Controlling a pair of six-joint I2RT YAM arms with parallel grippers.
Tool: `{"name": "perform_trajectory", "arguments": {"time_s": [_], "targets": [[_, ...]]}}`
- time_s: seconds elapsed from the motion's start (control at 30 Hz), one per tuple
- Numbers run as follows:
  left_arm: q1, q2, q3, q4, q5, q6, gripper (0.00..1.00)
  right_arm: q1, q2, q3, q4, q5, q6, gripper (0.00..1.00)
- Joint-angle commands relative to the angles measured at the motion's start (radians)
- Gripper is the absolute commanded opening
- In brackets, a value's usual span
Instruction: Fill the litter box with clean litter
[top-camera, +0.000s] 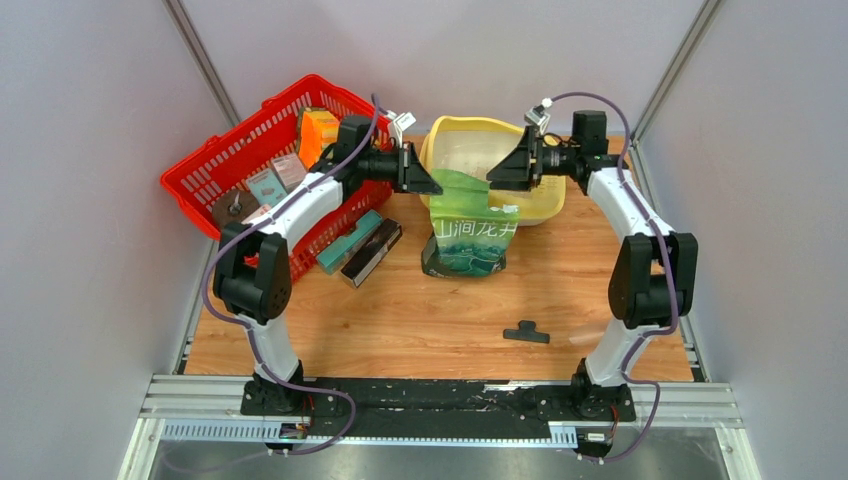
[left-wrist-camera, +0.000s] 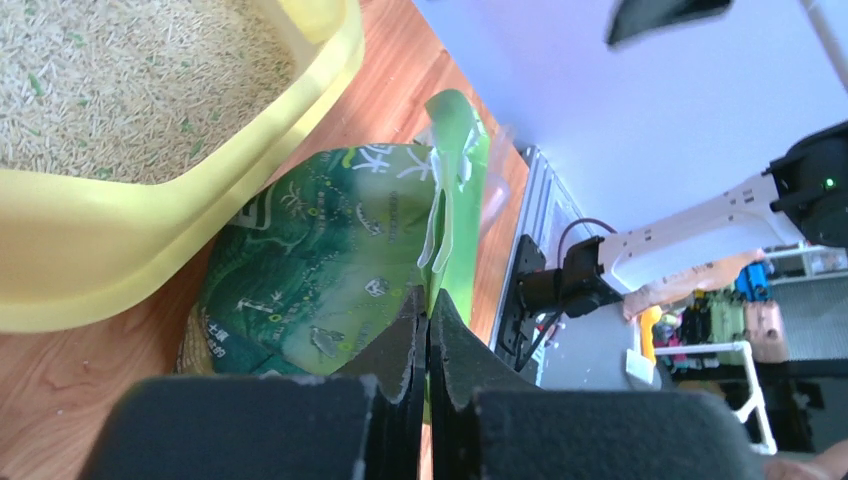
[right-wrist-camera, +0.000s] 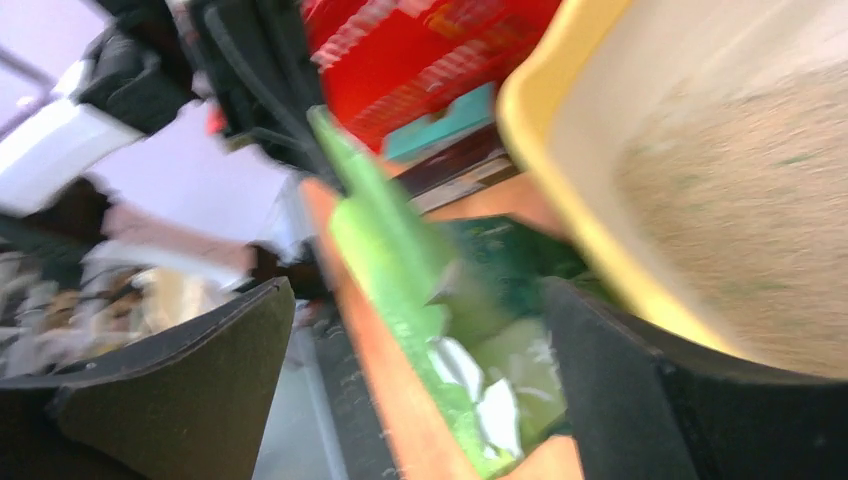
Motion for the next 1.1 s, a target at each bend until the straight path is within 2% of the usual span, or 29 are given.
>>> {"name": "perform_trajectory", "arguments": {"time_s": [0.0, 0.03, 0.13, 0.27, 0.4, 0.47, 0.53, 0.6, 0.73, 0.87, 1.07], "targets": [[-0.011, -0.124, -0.018, 0.144, 0.058, 0.054, 0.0, 0.005, -0.096, 0.154, -0.432, 0.374, -0.535, 1.0], [-0.012, -0.139, -0.032, 0.145, 0.058, 0.072, 0.0, 0.011, -0.106, 0.148, -0.451, 0.466, -0.561, 1.0], [-0.026, -0.188, -0.054, 0.117, 0.072, 0.178, 0.0, 0.013, -0.134, 0.103, -0.486, 0.546, -0.569, 0.98], [-0.052, -0.262, -0.097, -0.01, 0.037, 0.443, 0.0, 0.029, -0.179, 0.03, -0.503, 0.568, -0.573, 0.97], [-0.077, -0.339, -0.161, -0.024, 0.008, 0.572, 0.0, 0.043, -0.205, 0.002, -0.511, 0.59, -0.564, 0.97], [-0.081, -0.346, -0.175, -0.035, -0.011, 0.58, 0.01, 0.051, -0.208, 0.01, -0.52, 0.568, -0.589, 0.96], [-0.086, -0.337, -0.155, -0.064, -0.022, 0.595, 0.23, 0.056, -0.214, 0.011, -0.518, 0.577, -0.606, 0.96], [-0.104, -0.311, -0.123, -0.157, -0.071, 0.685, 0.35, 0.056, -0.212, 0.011, -0.511, 0.587, -0.596, 0.96], [-0.138, -0.212, 0.012, -0.286, -0.173, 0.839, 0.45, 0.056, -0.209, 0.01, -0.495, 0.565, -0.583, 0.98], [-0.138, -0.069, 0.191, -0.416, -0.12, 0.795, 0.45, 0.056, -0.214, 0.017, -0.502, 0.554, -0.584, 0.99], [-0.149, 0.0, 0.259, -0.374, -0.127, 0.739, 0.42, 0.054, -0.249, 0.008, -0.514, 0.56, -0.606, 1.0]]}}
